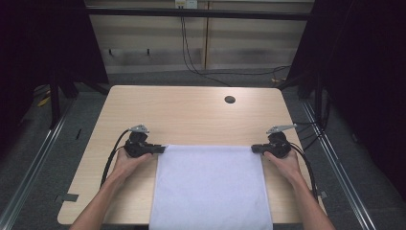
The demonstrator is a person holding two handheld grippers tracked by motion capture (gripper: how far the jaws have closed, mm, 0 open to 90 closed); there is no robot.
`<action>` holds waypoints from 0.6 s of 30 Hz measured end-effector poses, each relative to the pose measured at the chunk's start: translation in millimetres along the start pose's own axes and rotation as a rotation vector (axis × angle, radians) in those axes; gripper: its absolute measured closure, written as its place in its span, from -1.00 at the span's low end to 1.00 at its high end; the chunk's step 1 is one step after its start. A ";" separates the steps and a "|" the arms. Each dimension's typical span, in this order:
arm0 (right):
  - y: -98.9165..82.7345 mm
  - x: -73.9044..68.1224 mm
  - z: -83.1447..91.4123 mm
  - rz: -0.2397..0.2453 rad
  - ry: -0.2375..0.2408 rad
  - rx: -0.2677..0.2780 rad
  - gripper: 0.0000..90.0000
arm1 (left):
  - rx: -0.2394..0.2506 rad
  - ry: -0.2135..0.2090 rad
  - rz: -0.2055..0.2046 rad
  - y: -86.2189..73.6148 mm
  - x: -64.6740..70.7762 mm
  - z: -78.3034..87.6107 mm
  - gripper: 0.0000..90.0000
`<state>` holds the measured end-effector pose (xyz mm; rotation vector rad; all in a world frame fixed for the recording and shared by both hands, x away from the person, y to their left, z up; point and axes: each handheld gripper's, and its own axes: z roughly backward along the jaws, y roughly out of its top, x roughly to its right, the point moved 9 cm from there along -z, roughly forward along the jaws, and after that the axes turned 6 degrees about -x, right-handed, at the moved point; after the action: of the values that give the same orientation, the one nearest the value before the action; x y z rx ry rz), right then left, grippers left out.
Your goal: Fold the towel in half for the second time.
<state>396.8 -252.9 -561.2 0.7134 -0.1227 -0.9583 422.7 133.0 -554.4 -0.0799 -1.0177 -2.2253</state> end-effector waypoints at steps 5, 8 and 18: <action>17.2 -0.2 14.0 -0.015 0.020 0.066 0.92 | 0.058 0.014 0.016 12.8 -5.7 13.1 0.93; 29.9 1.3 19.8 -0.020 0.014 0.105 0.93 | 0.079 0.035 0.015 24.3 -9.9 19.5 0.93; 77.9 8.6 35.5 -0.002 -0.013 0.186 0.94 | 0.161 0.073 -0.005 65.3 -14.6 50.0 0.93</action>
<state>442.6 -248.8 -488.5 0.8780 -0.2248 -0.9615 462.7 145.3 -482.2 0.0748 -1.1530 -2.1262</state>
